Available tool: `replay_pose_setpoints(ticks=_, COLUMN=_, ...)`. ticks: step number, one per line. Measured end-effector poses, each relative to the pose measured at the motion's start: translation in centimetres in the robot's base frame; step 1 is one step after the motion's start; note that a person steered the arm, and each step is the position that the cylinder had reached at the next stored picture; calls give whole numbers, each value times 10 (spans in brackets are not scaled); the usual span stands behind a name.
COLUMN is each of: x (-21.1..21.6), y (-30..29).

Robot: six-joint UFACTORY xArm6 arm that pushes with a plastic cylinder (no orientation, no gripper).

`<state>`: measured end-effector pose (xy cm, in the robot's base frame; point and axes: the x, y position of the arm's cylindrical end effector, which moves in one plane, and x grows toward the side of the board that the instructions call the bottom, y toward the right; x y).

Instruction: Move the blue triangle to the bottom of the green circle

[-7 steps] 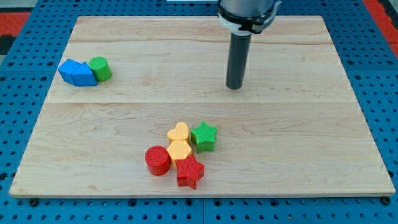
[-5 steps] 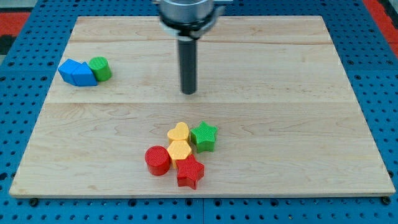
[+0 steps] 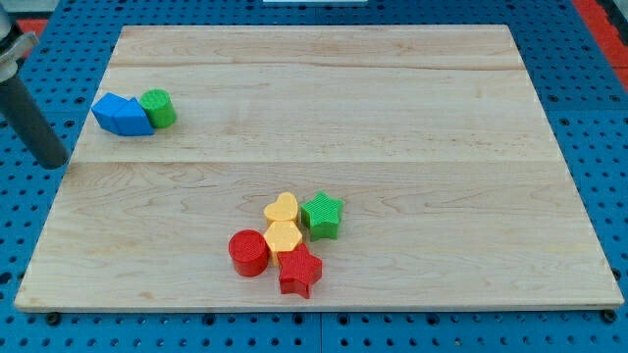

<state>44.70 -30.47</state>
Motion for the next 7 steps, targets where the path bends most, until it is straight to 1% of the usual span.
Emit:
replay_pose_setpoints(ticks=1, x=-3, y=0)
replay_pose_setpoints(ticks=2, x=-37, y=0)
replay_pose_setpoints(ticks=3, x=-90, y=0)
replay_pose_setpoints(ticks=4, x=-72, y=3)
replay_pose_setpoints(ticks=5, x=-60, y=31)
replay_pose_setpoints(ticks=7, x=-64, y=96)
